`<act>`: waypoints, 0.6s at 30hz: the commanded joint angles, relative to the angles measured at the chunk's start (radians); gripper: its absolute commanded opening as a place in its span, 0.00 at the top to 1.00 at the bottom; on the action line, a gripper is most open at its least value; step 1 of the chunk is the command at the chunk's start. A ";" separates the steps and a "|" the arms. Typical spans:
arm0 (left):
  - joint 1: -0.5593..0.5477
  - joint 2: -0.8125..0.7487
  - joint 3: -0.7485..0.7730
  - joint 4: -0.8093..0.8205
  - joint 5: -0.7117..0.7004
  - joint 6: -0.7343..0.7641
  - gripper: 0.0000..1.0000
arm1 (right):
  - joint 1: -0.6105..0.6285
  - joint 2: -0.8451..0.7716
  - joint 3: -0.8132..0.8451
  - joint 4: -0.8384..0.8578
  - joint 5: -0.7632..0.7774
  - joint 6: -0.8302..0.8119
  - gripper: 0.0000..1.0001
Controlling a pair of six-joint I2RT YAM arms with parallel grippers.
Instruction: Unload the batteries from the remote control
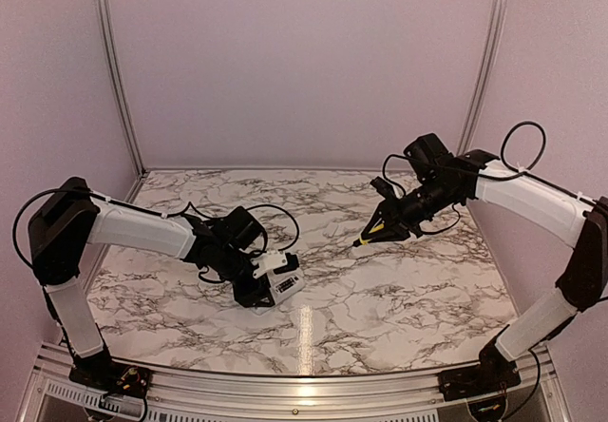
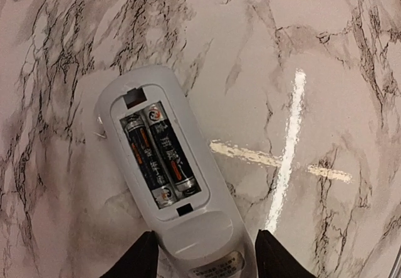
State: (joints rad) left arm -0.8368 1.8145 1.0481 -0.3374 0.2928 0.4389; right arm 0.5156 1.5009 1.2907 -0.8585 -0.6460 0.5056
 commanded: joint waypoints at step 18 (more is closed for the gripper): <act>-0.139 0.035 0.017 0.161 -0.060 -0.155 0.22 | -0.030 -0.101 -0.072 -0.031 0.035 -0.033 1.00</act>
State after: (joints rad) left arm -0.9756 1.8233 1.0515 -0.2066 0.2352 0.2916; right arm 0.4934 1.4315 1.2255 -0.8875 -0.6304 0.4774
